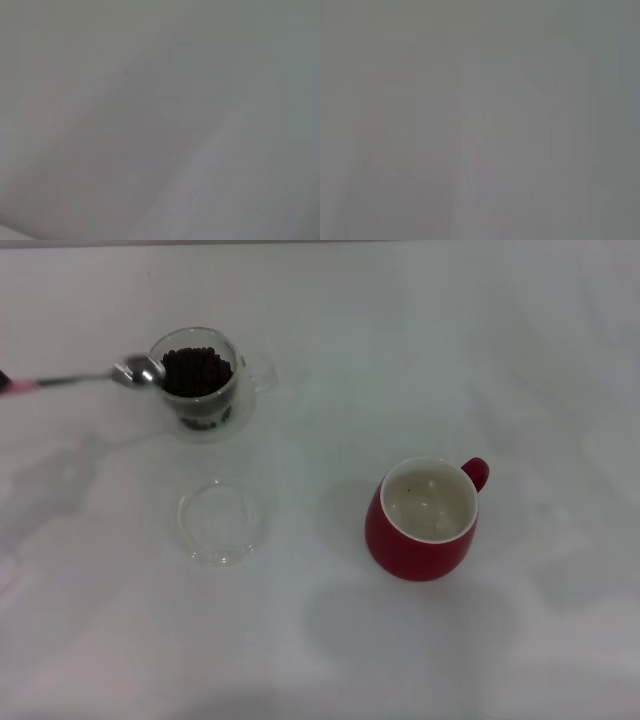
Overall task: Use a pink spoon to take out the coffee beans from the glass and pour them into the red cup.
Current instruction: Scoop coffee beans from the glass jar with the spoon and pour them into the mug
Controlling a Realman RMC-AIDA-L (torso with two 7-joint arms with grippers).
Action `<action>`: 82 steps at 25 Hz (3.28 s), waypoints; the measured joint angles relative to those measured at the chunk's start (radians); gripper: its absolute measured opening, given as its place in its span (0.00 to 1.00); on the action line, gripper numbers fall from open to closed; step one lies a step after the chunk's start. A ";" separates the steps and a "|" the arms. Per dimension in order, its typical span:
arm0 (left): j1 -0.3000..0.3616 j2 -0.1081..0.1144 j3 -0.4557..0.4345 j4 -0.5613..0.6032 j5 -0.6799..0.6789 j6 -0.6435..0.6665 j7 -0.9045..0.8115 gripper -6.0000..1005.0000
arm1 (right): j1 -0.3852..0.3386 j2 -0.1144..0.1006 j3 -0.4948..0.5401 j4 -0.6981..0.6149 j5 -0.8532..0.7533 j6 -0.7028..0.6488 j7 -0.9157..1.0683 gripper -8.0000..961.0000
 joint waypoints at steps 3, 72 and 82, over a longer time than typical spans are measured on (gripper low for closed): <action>-0.014 0.038 0.001 0.075 0.013 -0.018 -0.111 0.14 | 0.000 0.025 -0.007 0.000 -0.002 -0.012 -0.029 0.63; -0.320 0.012 -0.110 0.193 0.595 -0.398 -0.711 0.14 | 0.044 0.042 -0.081 0.075 0.002 -0.070 -0.044 0.63; -0.306 0.018 -0.114 0.131 0.501 -0.340 -0.708 0.14 | 0.047 0.041 -0.081 0.074 -0.002 -0.054 -0.046 0.63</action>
